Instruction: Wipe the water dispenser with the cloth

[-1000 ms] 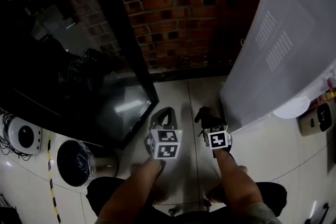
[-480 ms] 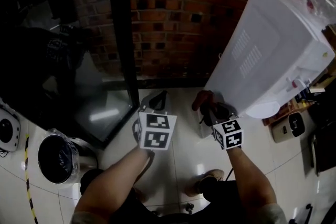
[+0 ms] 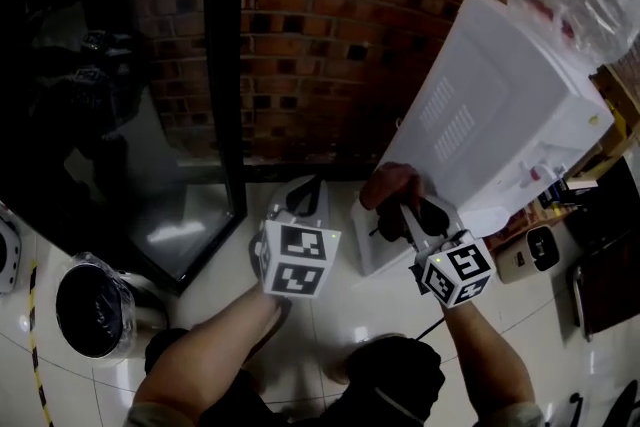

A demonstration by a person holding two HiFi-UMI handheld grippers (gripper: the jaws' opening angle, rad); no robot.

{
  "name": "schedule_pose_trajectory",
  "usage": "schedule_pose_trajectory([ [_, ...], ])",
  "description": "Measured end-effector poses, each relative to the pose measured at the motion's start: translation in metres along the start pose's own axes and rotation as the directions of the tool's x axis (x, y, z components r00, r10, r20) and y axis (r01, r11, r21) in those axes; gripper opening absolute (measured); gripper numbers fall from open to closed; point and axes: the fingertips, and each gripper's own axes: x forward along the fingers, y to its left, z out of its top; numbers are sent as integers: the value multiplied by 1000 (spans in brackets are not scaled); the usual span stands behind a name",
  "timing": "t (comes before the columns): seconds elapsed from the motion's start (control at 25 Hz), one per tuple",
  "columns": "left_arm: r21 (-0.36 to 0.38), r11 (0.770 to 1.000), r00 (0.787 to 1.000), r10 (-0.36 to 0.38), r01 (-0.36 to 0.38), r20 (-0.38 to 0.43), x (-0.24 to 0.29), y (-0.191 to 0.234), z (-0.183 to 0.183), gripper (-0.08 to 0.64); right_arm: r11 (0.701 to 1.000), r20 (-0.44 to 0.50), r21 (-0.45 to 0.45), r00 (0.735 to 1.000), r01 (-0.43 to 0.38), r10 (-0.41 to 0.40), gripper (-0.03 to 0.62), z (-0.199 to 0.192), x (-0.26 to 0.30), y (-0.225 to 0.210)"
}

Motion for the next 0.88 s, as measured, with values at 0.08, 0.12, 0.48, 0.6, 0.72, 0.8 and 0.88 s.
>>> schedule_pose_trajectory([
  [0.08,3,1000,1000,7,-7,3,-3,3,1,0,995,-12,-100,1000,18,-19,81,21,-13,4],
  [0.12,7,1000,1000,9,-9,5,-5,4,0,0,989,-14,-148,999,26,-29,81,36,-18,7],
  [0.48,2,999,999,44,-44,25,-22,31,19,0,919,19,-245,949,310,-315,86,149,-5,-23],
  [0.6,7,999,994,51,-52,95,-22,41,48,0,882,17,-244,912,402,-411,87,167,1,-43],
  [0.72,-6,998,987,64,-64,149,-20,52,72,0,860,28,-237,888,452,-459,83,184,6,-56],
  [0.8,-35,998,985,63,-58,162,-16,55,80,0,842,45,-219,867,493,-496,84,193,6,-65],
  [0.88,-63,997,987,54,-45,151,-10,54,80,0,821,49,-217,846,528,-531,83,200,8,-74],
])
